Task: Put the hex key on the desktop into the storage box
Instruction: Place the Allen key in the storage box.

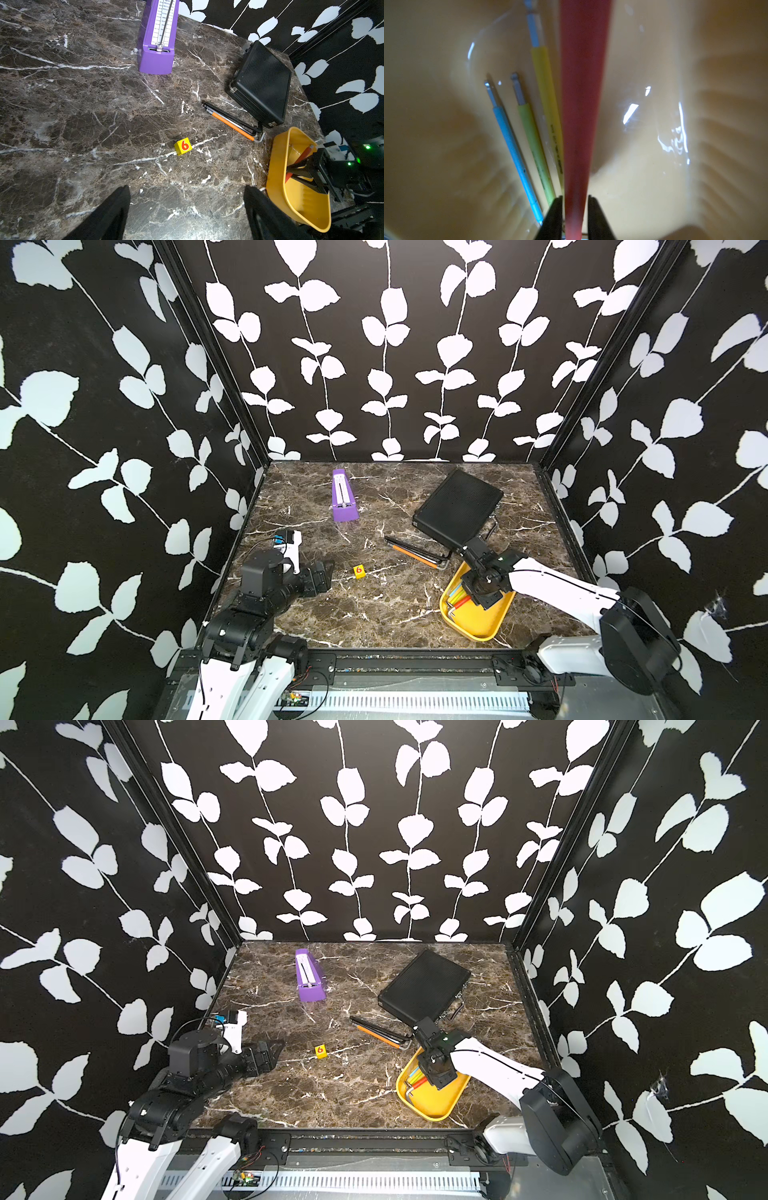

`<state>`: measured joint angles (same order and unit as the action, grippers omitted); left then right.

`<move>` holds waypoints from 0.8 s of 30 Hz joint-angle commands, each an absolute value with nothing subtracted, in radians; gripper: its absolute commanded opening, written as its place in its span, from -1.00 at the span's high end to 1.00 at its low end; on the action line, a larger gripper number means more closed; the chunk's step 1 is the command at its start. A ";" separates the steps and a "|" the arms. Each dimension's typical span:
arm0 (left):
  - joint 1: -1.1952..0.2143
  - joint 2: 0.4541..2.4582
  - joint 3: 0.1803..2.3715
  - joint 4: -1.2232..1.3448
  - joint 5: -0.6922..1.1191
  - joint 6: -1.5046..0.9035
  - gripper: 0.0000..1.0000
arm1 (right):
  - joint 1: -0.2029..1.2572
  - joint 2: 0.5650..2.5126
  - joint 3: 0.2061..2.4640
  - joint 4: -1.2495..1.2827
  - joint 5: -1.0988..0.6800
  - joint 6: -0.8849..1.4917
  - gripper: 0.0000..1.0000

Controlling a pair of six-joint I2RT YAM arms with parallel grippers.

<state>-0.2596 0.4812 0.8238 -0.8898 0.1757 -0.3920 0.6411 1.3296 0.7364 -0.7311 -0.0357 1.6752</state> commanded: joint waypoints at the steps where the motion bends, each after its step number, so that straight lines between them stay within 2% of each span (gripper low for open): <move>1: -0.263 0.486 0.816 -0.875 0.183 -0.387 -0.73 | 0.638 1.331 0.840 -0.862 -0.032 1.704 0.22; 9: -0.263 0.483 0.814 -0.874 0.183 -0.386 -0.73 | 0.659 1.374 1.132 -1.138 0.124 1.420 0.22; 17: -0.263 0.483 0.815 -0.875 0.178 -0.387 -0.73 | 0.727 1.541 1.385 -1.134 0.199 1.016 0.25; 24: -0.264 0.491 0.816 -0.877 0.174 -0.385 -0.73 | 0.816 1.779 1.590 -1.069 0.162 0.589 0.25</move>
